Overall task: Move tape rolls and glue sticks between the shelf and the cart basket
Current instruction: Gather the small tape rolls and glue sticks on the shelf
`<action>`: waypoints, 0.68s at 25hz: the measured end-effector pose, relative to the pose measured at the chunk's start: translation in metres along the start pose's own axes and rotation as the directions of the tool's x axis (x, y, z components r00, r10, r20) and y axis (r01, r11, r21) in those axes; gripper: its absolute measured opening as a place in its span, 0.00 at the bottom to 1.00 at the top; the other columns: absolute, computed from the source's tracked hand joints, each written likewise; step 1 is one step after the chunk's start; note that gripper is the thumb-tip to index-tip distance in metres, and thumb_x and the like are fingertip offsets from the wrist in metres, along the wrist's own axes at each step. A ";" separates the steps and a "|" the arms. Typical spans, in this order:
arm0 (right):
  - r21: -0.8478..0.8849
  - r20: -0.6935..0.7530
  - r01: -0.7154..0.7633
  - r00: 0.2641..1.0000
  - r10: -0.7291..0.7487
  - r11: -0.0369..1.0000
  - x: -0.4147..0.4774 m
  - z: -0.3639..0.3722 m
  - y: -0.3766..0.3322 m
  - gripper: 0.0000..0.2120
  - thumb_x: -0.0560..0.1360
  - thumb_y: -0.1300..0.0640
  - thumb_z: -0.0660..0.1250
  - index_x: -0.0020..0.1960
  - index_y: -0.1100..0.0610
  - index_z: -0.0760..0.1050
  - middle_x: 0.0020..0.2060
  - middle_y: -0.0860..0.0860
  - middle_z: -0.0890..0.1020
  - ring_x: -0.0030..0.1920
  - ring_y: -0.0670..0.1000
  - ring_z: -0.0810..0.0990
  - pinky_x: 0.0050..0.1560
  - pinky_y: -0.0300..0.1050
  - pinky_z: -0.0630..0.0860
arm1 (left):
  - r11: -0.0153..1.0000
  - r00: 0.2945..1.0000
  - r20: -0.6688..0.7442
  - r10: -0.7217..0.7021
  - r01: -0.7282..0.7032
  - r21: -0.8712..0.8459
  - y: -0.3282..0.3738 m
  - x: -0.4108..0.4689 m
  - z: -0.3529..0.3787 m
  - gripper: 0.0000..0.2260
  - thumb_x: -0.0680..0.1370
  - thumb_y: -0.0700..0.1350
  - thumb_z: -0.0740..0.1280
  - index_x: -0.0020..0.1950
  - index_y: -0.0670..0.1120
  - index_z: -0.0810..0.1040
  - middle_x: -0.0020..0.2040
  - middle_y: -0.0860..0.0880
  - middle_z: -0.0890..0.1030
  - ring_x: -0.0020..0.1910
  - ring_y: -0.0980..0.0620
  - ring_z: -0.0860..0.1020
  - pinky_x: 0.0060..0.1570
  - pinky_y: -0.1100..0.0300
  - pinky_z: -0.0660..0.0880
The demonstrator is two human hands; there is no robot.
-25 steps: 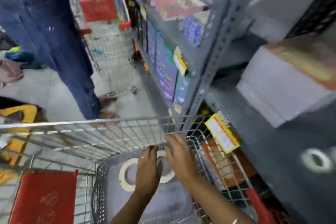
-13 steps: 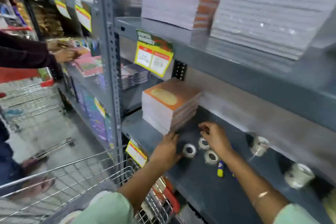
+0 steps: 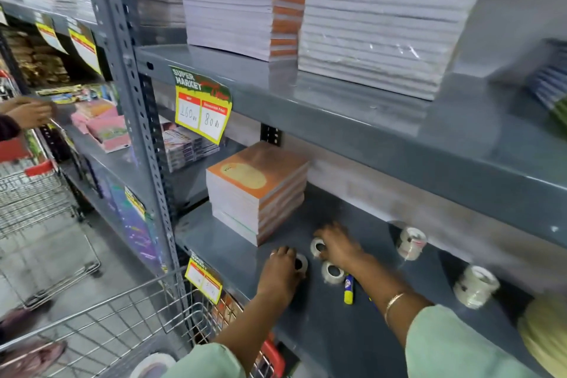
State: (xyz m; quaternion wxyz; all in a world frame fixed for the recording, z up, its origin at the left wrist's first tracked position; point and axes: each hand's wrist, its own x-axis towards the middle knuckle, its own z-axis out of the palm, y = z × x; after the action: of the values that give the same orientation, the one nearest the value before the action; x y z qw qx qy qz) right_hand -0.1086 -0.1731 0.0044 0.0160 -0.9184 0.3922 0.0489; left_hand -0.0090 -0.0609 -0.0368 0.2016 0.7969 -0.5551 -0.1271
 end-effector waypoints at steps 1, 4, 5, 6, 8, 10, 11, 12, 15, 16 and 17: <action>-0.027 0.002 0.007 1.000 -0.007 1.000 0.001 0.002 0.000 0.18 0.74 0.57 0.65 0.63 0.58 0.72 0.63 0.57 0.75 0.67 0.59 0.66 0.67 0.49 0.64 | 1.000 1.000 -0.009 -0.005 0.005 -0.007 0.000 0.001 0.000 0.17 0.75 0.44 0.65 0.63 0.42 0.70 0.64 0.43 0.73 0.64 0.44 0.70 0.64 0.55 0.68; -0.092 0.010 0.042 0.999 -0.041 0.995 0.003 0.005 0.000 0.19 0.73 0.56 0.66 0.63 0.59 0.71 0.63 0.57 0.74 0.67 0.59 0.65 0.67 0.50 0.64 | 0.998 0.999 -0.046 -0.025 0.022 -0.066 0.000 0.002 -0.003 0.14 0.75 0.42 0.65 0.60 0.43 0.70 0.64 0.43 0.74 0.62 0.43 0.72 0.62 0.54 0.70; -0.106 0.005 0.050 0.999 -0.050 0.993 0.004 0.007 0.000 0.19 0.73 0.56 0.67 0.63 0.59 0.71 0.63 0.57 0.73 0.67 0.59 0.65 0.68 0.51 0.63 | 0.996 0.998 -0.059 -0.029 0.023 -0.089 -0.001 0.001 -0.004 0.14 0.75 0.42 0.65 0.60 0.43 0.71 0.63 0.43 0.74 0.61 0.43 0.72 0.61 0.53 0.71; -0.117 0.002 0.056 0.998 -0.056 0.991 0.006 0.008 0.001 0.19 0.73 0.56 0.67 0.62 0.59 0.71 0.63 0.57 0.73 0.66 0.59 0.65 0.68 0.51 0.63 | 0.994 0.997 -0.069 -0.025 0.018 -0.105 -0.001 -0.001 -0.004 0.14 0.74 0.43 0.66 0.59 0.44 0.71 0.63 0.43 0.74 0.61 0.43 0.73 0.61 0.53 0.72; -0.137 0.012 0.062 0.998 -0.061 0.989 0.009 0.009 0.000 0.19 0.72 0.57 0.67 0.61 0.60 0.71 0.63 0.58 0.73 0.66 0.60 0.66 0.68 0.51 0.63 | 0.992 0.997 -0.073 -0.013 0.004 -0.128 -0.002 -0.003 -0.004 0.14 0.74 0.43 0.66 0.58 0.44 0.71 0.62 0.44 0.75 0.60 0.44 0.73 0.60 0.53 0.73; -0.126 0.025 0.069 0.997 -0.066 0.990 0.012 0.008 -0.002 0.19 0.72 0.58 0.68 0.61 0.61 0.72 0.62 0.58 0.74 0.65 0.60 0.67 0.67 0.51 0.65 | 0.990 0.998 -0.069 -0.012 0.002 -0.140 -0.002 -0.005 -0.005 0.13 0.74 0.43 0.67 0.57 0.44 0.71 0.62 0.45 0.75 0.59 0.45 0.73 0.60 0.53 0.73; -0.108 0.023 0.074 0.997 -0.072 0.991 0.012 0.005 -0.003 0.19 0.71 0.57 0.69 0.61 0.61 0.72 0.62 0.58 0.74 0.65 0.60 0.68 0.66 0.51 0.66 | 0.989 0.998 -0.065 -0.012 0.002 -0.145 -0.002 -0.005 -0.006 0.13 0.74 0.43 0.67 0.57 0.44 0.71 0.62 0.45 0.75 0.59 0.45 0.74 0.59 0.53 0.73; -0.080 0.007 0.080 0.997 -0.080 0.994 0.012 0.001 -0.003 0.20 0.70 0.57 0.69 0.60 0.60 0.73 0.62 0.58 0.74 0.64 0.60 0.69 0.65 0.50 0.67 | 0.988 0.998 -0.061 -0.012 0.003 -0.152 -0.001 -0.006 -0.007 0.13 0.74 0.43 0.67 0.57 0.44 0.71 0.62 0.44 0.75 0.59 0.44 0.74 0.58 0.53 0.73; 0.119 -0.064 0.058 0.997 -0.051 0.991 0.012 -0.022 0.012 0.21 0.69 0.58 0.71 0.60 0.61 0.74 0.60 0.59 0.75 0.61 0.60 0.74 0.58 0.47 0.72 | 0.984 1.000 -0.028 -0.012 0.007 -0.179 0.009 -0.005 -0.013 0.15 0.74 0.42 0.67 0.59 0.44 0.70 0.62 0.44 0.74 0.60 0.43 0.74 0.57 0.53 0.72; 0.194 -0.062 0.051 0.997 -0.040 0.980 0.011 -0.028 0.021 0.20 0.68 0.60 0.72 0.59 0.62 0.74 0.59 0.60 0.76 0.59 0.61 0.75 0.53 0.44 0.72 | 0.982 1.000 -0.017 -0.007 0.003 -0.189 0.015 -0.003 -0.014 0.16 0.73 0.42 0.68 0.60 0.44 0.70 0.63 0.43 0.74 0.60 0.42 0.74 0.58 0.53 0.72; 0.246 -0.048 0.052 0.998 -0.041 0.968 0.008 -0.033 0.030 0.19 0.66 0.62 0.73 0.57 0.63 0.75 0.57 0.61 0.77 0.57 0.61 0.77 0.48 0.42 0.70 | 0.981 1.000 -0.007 0.004 -0.005 -0.195 0.021 -0.001 -0.014 0.18 0.73 0.42 0.68 0.61 0.43 0.69 0.63 0.43 0.74 0.61 0.42 0.74 0.58 0.53 0.72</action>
State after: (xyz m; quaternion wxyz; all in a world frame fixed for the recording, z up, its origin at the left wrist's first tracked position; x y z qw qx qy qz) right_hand -0.1219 -0.2018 0.0364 0.1229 -0.9190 0.3740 -0.0204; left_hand -0.0203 -0.0639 -0.0148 0.2806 0.7725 -0.5412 -0.1777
